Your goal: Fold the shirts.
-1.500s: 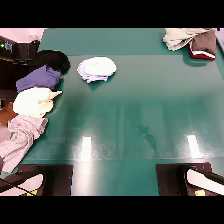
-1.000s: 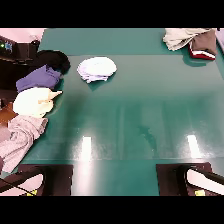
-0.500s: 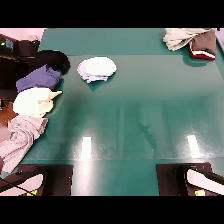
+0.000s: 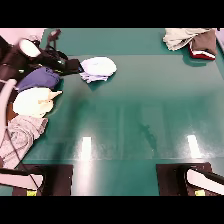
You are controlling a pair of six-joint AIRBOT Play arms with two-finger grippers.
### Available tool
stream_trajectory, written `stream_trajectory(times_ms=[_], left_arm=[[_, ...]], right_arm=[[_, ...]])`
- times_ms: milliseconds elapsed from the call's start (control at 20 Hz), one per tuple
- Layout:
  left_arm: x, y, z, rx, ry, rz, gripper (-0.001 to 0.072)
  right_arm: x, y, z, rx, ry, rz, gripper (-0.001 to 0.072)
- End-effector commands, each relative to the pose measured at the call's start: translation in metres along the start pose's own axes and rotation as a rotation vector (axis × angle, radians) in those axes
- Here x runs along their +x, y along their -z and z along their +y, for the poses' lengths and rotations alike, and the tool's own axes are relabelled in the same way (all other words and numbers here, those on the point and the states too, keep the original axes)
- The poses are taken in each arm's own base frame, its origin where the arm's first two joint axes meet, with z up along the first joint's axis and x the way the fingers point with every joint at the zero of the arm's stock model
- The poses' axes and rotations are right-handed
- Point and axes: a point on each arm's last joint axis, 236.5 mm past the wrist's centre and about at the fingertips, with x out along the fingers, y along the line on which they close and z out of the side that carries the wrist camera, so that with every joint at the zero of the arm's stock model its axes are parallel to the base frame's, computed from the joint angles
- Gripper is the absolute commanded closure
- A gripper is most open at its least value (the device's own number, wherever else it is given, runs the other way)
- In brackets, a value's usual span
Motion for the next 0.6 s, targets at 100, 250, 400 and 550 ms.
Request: stream_trajectory(times_ms=[100,250,400,550], left_arm=[[0.089,0.010,0.018,-0.122,0.030,0.002,0.0063],[0.112,0.017,0.025,-0.150,0.026,0.008,0.0063],[0.117,0.009,0.030,-0.168,0.020,-0.033,0.0234],[0.110,-0.008,0.024,-0.144,0.029,-0.074,0.0686]], right_arm=[[0.000,0.005,-0.001,0.000,0.001,0.020,0.0696],[0.000,0.005,-0.001,0.000,0.001,0.020,0.0696],[0.000,0.005,-0.001,0.000,0.001,0.020,0.0696],[0.000,0.005,-0.001,0.000,0.001,0.020,0.0696]])
